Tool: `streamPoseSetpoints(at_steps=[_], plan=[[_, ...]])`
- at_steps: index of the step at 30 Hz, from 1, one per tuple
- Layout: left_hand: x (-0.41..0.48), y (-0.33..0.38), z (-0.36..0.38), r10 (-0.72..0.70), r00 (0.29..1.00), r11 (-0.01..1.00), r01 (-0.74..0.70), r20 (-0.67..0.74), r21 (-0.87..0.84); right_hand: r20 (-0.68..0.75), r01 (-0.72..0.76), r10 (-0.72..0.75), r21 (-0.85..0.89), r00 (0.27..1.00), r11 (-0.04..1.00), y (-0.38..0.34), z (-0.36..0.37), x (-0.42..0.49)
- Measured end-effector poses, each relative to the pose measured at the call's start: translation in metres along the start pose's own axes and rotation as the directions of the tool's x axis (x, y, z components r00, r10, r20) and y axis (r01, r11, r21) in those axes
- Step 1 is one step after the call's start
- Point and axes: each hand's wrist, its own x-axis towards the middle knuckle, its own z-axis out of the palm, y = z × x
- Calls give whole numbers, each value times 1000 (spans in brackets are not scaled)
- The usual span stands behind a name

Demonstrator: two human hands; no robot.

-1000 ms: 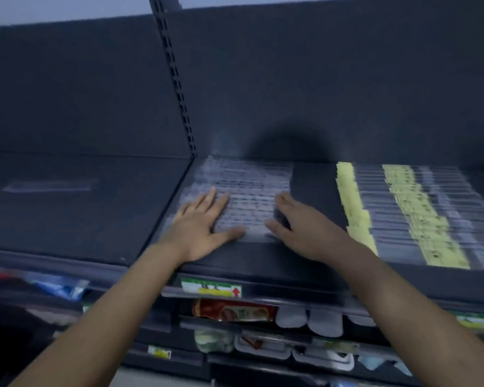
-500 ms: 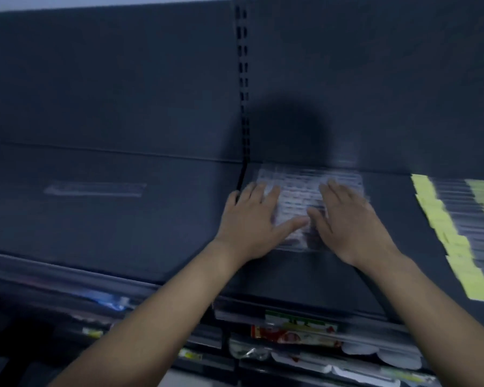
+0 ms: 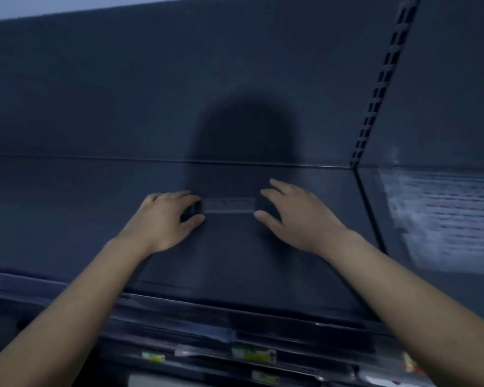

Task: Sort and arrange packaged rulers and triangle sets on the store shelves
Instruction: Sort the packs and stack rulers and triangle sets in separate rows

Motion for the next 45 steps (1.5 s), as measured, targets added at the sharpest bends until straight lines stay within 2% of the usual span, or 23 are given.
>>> streamPoseSetpoints(at_steps=[3,7,12,17,19,22,24,26,30,35,40,45], plan=[[3,-48,-8,72,995,997,-70,63,-44,20,-35,36,-26,999,999,-38,12,35],[18,-77,-17,185,976,971,-163,116,-178,32,-99,102,-72,994,992,-58,22,48],[41,-83,-23,149,950,974,-93,274,-206,143,-182,193,-83,971,980,-58,9,59],[51,-74,-19,236,944,935,-155,233,-319,303,-274,266,-16,915,962,-51,-6,54],[51,-70,-20,268,941,878,-150,205,-455,332,-286,261,29,907,958,-47,-8,42],[50,-54,-27,311,931,688,-83,189,-721,260,-335,274,230,926,914,-41,-15,21],[51,-37,-33,320,931,617,-66,173,-784,158,-325,286,360,945,874,-31,-24,4],[53,-11,-37,355,923,607,-105,151,-787,78,-311,309,432,948,846,-16,-38,-17],[45,64,-34,434,889,550,-131,149,-825,17,-326,375,528,927,784,35,-66,-74],[33,186,-2,469,873,613,-215,132,-760,12,-339,389,515,921,787,113,-81,-157],[36,289,30,385,915,643,-174,119,-746,4,-363,424,524,906,771,194,-86,-223],[33,331,42,171,984,756,-103,44,-647,-59,-358,428,452,902,817,238,-82,-238]])
